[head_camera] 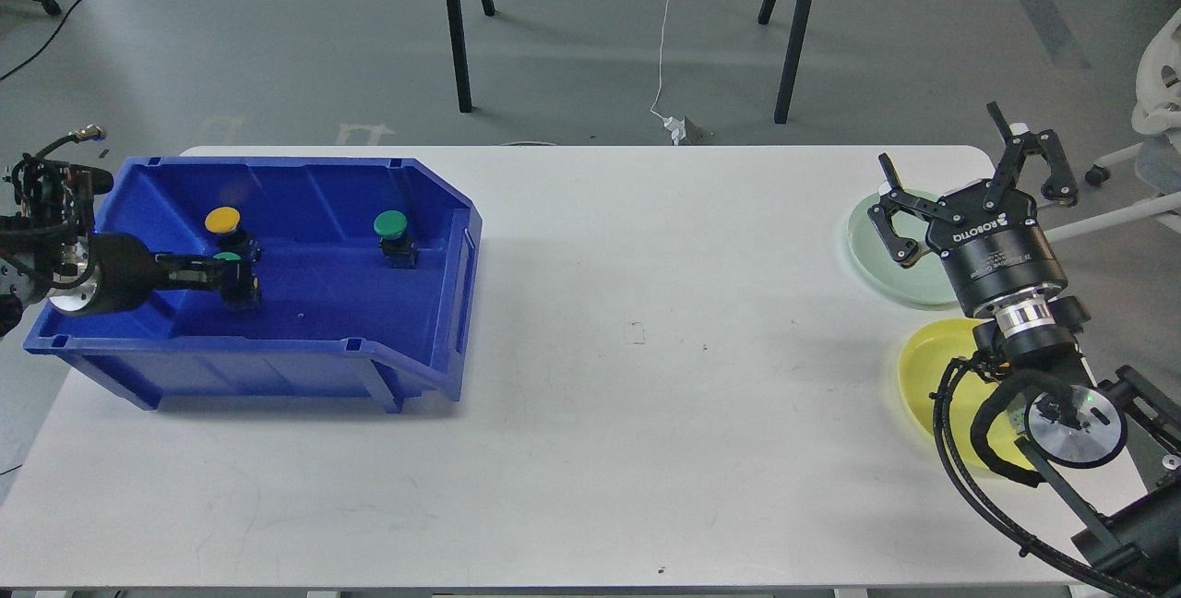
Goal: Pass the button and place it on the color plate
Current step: 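Close the left gripper on the green-capped button, then lift the green button and carry it toward the table center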
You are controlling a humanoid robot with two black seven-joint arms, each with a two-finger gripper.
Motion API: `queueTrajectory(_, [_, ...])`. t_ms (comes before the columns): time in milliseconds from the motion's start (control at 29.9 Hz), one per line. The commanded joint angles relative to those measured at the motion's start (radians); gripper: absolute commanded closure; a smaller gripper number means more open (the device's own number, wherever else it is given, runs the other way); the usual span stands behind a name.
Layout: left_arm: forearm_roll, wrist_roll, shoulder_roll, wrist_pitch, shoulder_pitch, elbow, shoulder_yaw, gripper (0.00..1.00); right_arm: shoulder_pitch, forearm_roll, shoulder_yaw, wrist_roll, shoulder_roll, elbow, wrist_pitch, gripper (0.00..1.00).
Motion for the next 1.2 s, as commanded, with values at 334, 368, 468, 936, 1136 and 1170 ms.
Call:
queueTrajectory(334, [-0.273, 0.000, 0.138, -0.135, -0.130, -0.370, -0.279, 0.74, 0.002, 0.000, 0.036, -0.002, -0.006, 0.006, 0.001, 0.01])
queueTrajectory(368, [-0.341, 0.000, 0.127, -0.135, -0.126, -0.383, -0.320, 0.74, 0.002, 0.000, 0.037, -0.003, -0.006, 0.006, 0.002, 0.01])
queueTrajectory(468, [-0.604, 0.000, 0.068, -0.135, -0.090, -0.431, -0.364, 0.74, 0.007, -0.005, 0.036, -0.005, -0.008, 0.006, 0.002, 0.01])
queueTrajectory(936, [-0.763, 0.000, -0.357, -0.019, 0.020, -0.488, -0.368, 0.73, 0.025, -0.481, 0.004, 0.006, -0.097, 0.052, 0.049, 0.02])
queueTrajectory(1136, [-0.761, 0.000, -0.387, 0.002, 0.034, -0.483, -0.364, 0.73, 0.069, -0.566, -0.125, 0.008, -0.092, 0.064, 0.087, 0.02])
queueTrajectory(1170, [-0.761, 0.000, -0.387, 0.007, 0.039, -0.482, -0.364, 0.73, 0.079, -0.566, -0.143, 0.008, -0.084, 0.064, 0.087, 0.02])
